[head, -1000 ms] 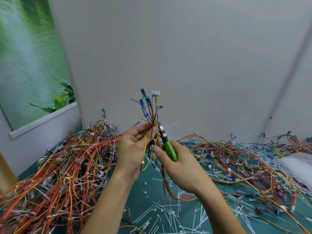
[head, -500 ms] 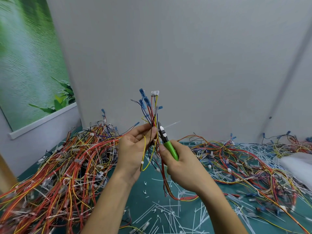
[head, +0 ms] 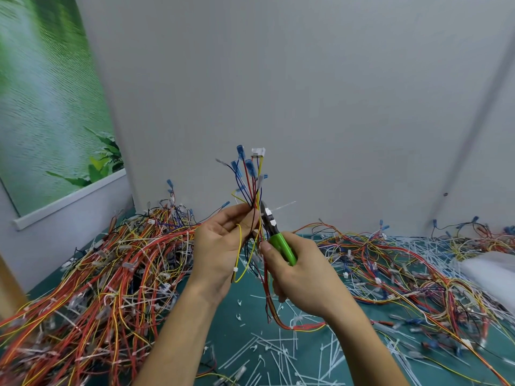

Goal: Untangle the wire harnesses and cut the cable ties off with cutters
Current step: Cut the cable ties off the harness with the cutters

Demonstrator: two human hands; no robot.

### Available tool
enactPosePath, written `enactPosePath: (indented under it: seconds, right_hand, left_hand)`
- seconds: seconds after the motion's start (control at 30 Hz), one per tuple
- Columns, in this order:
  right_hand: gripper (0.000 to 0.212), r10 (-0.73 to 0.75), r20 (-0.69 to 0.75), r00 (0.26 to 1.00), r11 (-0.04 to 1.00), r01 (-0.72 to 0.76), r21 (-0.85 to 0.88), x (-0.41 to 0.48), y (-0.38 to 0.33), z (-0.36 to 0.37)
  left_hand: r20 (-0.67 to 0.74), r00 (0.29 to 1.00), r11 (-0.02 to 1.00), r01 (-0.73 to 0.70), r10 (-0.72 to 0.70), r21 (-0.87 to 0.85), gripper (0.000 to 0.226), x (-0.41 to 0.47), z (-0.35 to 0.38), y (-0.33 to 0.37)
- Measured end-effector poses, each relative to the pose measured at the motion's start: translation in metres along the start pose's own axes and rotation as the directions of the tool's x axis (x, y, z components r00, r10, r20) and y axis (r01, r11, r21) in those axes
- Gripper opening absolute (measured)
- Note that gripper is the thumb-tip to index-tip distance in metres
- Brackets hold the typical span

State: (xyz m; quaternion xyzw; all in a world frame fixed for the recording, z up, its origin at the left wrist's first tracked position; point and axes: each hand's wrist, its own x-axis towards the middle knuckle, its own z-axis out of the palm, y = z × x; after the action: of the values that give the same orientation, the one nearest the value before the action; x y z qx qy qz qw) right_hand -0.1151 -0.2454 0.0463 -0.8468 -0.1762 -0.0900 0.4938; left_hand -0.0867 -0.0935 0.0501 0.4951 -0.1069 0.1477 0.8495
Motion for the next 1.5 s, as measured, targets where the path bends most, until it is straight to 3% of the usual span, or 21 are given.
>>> enactPosePath:
  seconds: [0.33, 0.77, 1.03, 1.5]
  right_hand:
    - [0.033, -0.024, -0.032, 0.999, 0.999, 0.023, -0.029, 0.0024, 0.0062, 0.0058]
    - [0.033, -0.007, -0.02, 1.0, 1.0, 0.007, 0.015, 0.0006, 0.0025, 0.0043]
    - [0.029, -0.006, 0.017, 1.0, 1.0, 0.006, 0.001, 0.0, 0.0017, 0.0019]
    - [0.029, -0.022, -0.013, 1.0, 0.999, 0.022, -0.047, 0.0021, 0.0047, 0.0011]
  left_hand:
    - [-0.014, 1.0, 1.0, 0.011, -0.011, -0.005, 0.025, 0.0009, -0.0018, -0.0022]
    - [-0.015, 1.0, 1.0, 0.011, -0.011, -0.001, 0.037, 0.0004, -0.0016, -0.0028]
    - [-0.015, 1.0, 1.0, -0.013, 0.014, 0.013, 0.018, -0.0006, 0.002, -0.0008]
    - [-0.019, 1.0, 0.999, -0.013, 0.014, 0.038, 0.017, -0.002, 0.0026, -0.0001]
